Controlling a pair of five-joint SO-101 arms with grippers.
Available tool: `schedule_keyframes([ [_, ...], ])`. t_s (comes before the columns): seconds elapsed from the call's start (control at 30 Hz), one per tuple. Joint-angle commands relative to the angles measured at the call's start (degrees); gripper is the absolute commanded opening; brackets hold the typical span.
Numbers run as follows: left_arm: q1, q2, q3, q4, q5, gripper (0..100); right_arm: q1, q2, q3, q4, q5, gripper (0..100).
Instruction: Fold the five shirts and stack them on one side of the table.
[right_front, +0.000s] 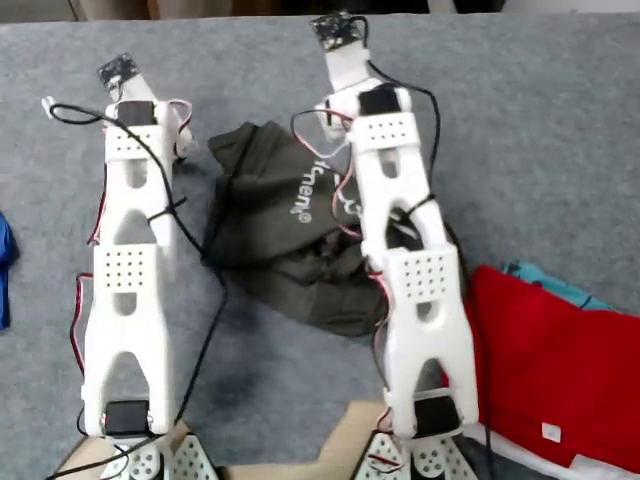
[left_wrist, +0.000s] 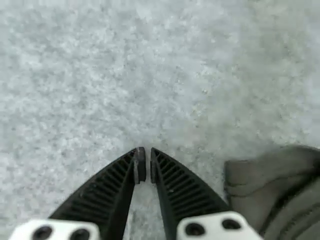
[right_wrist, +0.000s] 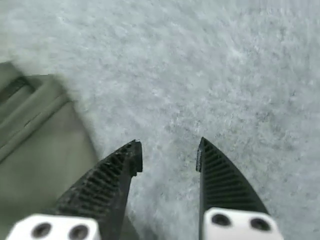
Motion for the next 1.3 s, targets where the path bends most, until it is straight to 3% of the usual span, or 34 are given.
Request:
schedule_keyframes([
  [0.0,-0.6,-0.9,-2.7,-1.0,0.4,4,-3.2,-0.5,-8.7,9.2,5.3,19.2],
  [0.2,-1.0,-0.9,-2.7,-0.9,0.4,4,-3.9,-0.7,-23.1,31.8,13.0,19.2],
  [0.33,-1.0,-0.9,-2.7,-0.8,0.4,4,-0.7,-4.6,-21.7,33.6,14.5,19.2],
  [0.57,-1.0,-0.9,-2.7,-0.7,0.4,4,-1.6,-31.3,17.2,33.1,15.8,19.2],
  [0.9,-2.8,-0.9,-2.8,-0.8,0.4,4,-10.2,-59.9,57.7,25.5,31.6,19.2],
  [1.03,-3.3,-0.9,-2.8,-0.9,0.4,4,-13.5,-66.9,75.1,17.0,35.6,18.3],
  [1.2,-3.1,-0.9,-2.8,-0.9,0.4,4,-17.8,-73.5,92.4,3.5,36.4,6.1],
  [1.27,-3.2,-0.9,-2.8,-1.0,0.4,4,-18.4,-73.5,96.3,-1.3,36.4,5.6],
])
